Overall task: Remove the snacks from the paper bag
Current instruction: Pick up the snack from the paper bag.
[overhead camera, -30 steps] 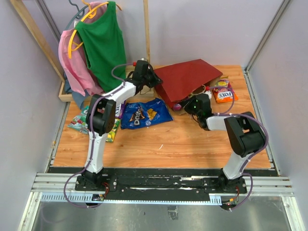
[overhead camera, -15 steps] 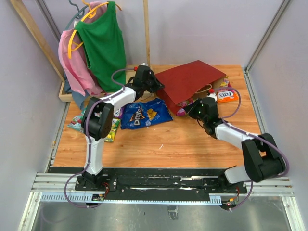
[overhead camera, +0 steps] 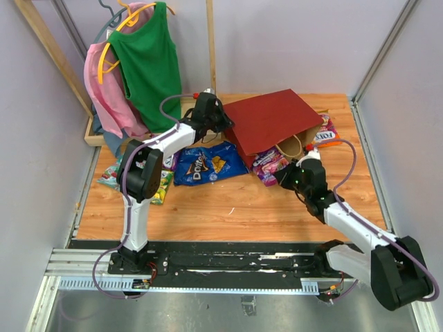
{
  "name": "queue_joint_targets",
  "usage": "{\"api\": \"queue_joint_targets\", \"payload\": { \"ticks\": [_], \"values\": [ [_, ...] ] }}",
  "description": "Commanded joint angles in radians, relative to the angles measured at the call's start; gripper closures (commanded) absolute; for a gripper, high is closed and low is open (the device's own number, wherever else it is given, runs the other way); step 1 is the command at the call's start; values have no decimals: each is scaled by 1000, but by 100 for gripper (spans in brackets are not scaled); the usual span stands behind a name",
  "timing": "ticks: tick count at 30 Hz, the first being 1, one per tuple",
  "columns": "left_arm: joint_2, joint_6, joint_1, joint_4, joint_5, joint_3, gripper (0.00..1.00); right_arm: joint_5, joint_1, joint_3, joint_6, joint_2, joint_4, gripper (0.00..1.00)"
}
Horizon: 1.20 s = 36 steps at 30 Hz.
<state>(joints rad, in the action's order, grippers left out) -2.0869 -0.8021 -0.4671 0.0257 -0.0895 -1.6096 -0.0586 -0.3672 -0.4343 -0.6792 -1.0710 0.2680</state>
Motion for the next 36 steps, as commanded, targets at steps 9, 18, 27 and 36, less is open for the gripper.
{"api": "queue_joint_targets", "payload": {
  "ticks": [9,18,27,36],
  "values": [
    [9,127,30,54,50,-33,99,-184,4,-151,243,131,-213,99],
    [-7,137,45,64,31,-55,100,-126,30,-268,308,196,-319,99],
    [2,159,57,77,18,-63,100,-89,101,-321,327,291,-483,99],
    [0,168,65,84,-1,-73,99,-183,370,-273,260,412,-664,99]
  ]
}}
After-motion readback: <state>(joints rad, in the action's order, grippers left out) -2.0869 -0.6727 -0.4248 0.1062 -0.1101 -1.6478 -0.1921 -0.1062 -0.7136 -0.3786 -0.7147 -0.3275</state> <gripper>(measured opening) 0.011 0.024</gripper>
